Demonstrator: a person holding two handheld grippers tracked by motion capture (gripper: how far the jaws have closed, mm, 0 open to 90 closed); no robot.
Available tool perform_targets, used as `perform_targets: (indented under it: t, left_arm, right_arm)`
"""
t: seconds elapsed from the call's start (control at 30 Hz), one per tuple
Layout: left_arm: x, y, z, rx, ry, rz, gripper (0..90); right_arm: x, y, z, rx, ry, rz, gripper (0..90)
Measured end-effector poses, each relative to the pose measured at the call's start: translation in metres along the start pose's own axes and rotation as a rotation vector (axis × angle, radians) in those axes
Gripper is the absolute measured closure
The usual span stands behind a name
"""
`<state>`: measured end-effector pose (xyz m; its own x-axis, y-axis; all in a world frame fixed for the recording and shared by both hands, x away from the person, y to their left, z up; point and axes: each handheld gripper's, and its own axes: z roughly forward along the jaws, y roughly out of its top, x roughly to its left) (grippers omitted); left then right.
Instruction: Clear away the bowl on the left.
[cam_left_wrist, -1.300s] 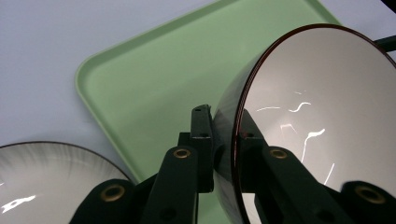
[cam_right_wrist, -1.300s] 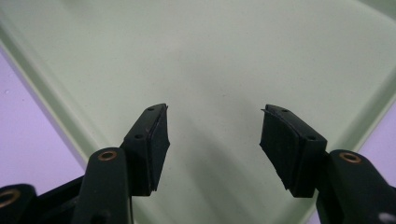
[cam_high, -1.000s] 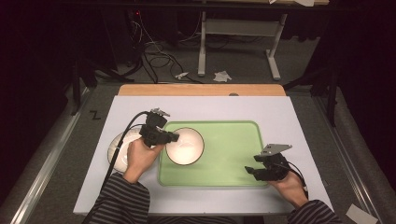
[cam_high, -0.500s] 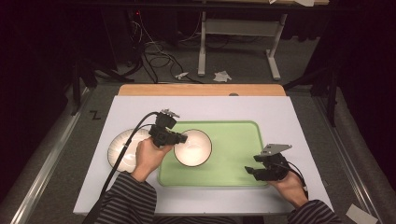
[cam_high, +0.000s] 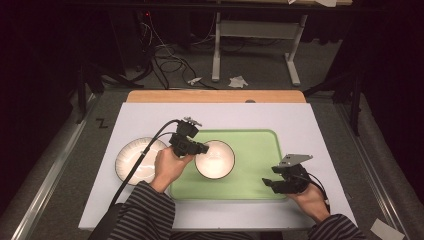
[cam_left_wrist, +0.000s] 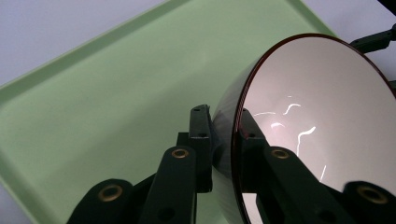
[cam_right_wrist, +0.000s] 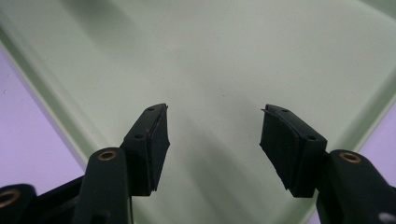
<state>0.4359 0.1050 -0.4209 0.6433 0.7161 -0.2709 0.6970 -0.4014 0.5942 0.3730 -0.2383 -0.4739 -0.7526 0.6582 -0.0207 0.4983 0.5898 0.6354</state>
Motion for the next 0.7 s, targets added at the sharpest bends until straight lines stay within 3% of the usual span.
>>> perform_targets:
  t: [0.23,0.7]
  left_arm:
    - [-0.002,0.004,0.011,0.001,-0.022,-0.010,80.9]
    - [-0.001,0.005,0.043,0.038,-0.023,-0.033,80.9]
  right_arm:
    - [0.000,0.000,0.000,-0.001,0.001,0.001,43.3]
    - [0.001,0.000,-0.001,-0.003,0.000,0.002,43.3]
